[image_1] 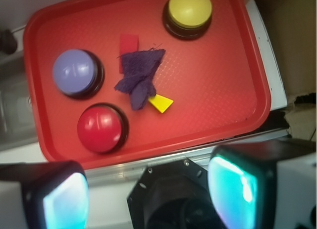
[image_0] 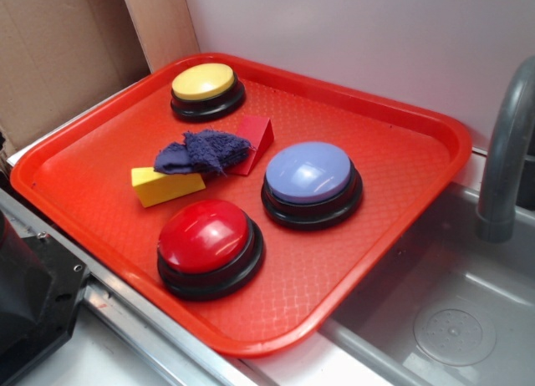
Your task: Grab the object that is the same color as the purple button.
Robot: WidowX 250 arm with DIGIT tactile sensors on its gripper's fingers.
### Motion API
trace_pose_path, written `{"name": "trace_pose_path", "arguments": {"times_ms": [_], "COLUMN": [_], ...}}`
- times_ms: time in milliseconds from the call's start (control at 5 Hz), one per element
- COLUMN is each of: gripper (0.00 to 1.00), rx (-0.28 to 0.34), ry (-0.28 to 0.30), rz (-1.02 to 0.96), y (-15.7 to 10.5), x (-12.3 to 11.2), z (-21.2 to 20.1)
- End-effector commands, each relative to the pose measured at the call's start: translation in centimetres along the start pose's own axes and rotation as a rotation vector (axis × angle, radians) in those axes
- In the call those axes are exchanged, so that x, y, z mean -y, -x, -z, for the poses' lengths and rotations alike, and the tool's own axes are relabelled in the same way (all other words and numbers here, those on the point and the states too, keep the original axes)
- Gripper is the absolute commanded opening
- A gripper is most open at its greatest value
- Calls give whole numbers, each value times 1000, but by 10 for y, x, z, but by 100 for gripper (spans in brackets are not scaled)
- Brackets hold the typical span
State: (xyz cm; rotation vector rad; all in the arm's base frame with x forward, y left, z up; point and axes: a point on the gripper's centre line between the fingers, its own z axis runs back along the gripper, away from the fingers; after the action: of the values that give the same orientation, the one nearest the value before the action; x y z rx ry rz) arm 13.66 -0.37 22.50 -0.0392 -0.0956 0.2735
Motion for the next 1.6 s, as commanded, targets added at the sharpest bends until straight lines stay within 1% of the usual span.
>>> {"name": "trace_pose_path", "arguments": {"times_ms": [0, 200, 400, 800, 1000, 1200, 1400], "gripper": [100, 100, 100, 100, 100, 100, 100], "rx": [27, 51, 52, 62, 35, 32, 12], "ry": [-23, -37, -31, -56, -37, -33, 13], "rz": [-310, -434, -500, -529, -550, -532, -528], "y": [-35, -51, -61, -72, -74, -76, -79], "x": [-13, -18, -18, -5, -7, -5, -4], "z": [43, 67, 88, 143, 164, 178, 188]}}
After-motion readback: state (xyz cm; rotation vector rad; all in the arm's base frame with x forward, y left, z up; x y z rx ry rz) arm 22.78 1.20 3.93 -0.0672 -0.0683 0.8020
